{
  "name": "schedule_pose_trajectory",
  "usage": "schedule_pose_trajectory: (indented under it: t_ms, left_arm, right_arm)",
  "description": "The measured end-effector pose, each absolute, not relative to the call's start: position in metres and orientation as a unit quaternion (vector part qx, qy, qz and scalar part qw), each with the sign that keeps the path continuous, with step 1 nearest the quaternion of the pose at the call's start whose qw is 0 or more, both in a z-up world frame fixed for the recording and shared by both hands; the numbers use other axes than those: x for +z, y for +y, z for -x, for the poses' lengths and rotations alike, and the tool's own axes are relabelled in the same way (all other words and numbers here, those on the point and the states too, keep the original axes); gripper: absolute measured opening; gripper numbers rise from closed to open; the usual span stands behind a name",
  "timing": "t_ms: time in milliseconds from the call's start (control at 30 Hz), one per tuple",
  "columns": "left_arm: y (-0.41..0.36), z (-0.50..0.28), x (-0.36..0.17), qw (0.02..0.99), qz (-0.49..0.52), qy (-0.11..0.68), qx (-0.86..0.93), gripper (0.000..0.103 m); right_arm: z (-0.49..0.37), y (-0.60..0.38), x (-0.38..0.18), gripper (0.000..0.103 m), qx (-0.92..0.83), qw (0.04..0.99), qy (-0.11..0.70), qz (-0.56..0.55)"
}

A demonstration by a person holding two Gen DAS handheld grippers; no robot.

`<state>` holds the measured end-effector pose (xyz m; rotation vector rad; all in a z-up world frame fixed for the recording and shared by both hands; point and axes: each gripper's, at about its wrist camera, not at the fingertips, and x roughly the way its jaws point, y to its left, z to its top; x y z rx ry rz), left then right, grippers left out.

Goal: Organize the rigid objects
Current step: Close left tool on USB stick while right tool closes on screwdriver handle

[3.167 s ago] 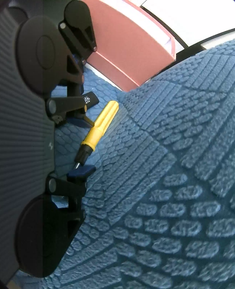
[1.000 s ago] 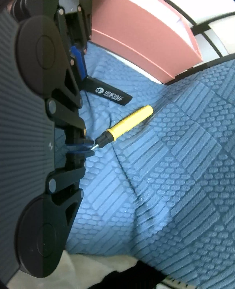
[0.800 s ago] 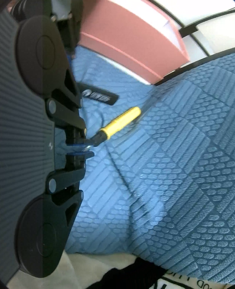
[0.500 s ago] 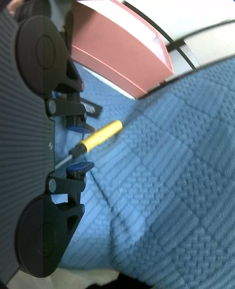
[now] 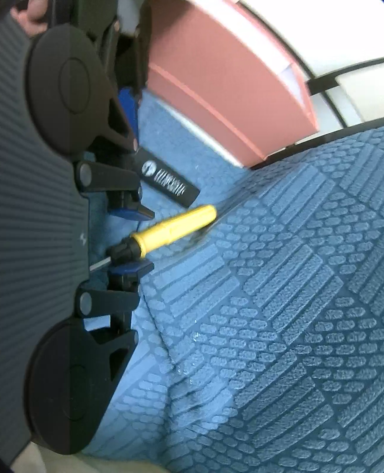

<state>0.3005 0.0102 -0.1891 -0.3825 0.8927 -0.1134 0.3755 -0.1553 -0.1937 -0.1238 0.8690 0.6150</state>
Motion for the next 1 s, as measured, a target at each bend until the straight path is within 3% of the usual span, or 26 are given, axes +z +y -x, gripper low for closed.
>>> schedule_pose_trajectory:
  t_ms: [167,300,400,567,1000]
  left_arm:
    - [0.012,-0.301,-0.190,0.885,0.197,0.419,-0.042,0.040]
    - [0.013,-0.302,-0.192,0.888,0.206,0.409,-0.033,0.037]
    - [0.014,-0.303,-0.192,0.890,0.212,0.403,-0.025,0.035]
    - [0.013,-0.307,-0.196,0.888,0.208,0.411,-0.021,0.012]
    - [0.014,-0.289,-0.180,0.885,0.165,0.433,-0.029,0.011]
  right_arm:
    - [-0.366,-0.147,-0.198,0.032,0.312,0.858,0.391,0.113]
    - [-0.361,-0.141,-0.199,0.024,0.309,0.857,0.389,0.138]
    - [-0.360,-0.138,-0.200,0.023,0.304,0.857,0.392,0.139]
    - [-0.361,-0.140,-0.199,0.023,0.298,0.858,0.393,0.147]
    - [-0.339,-0.132,-0.184,0.023,0.194,0.859,0.460,0.112]
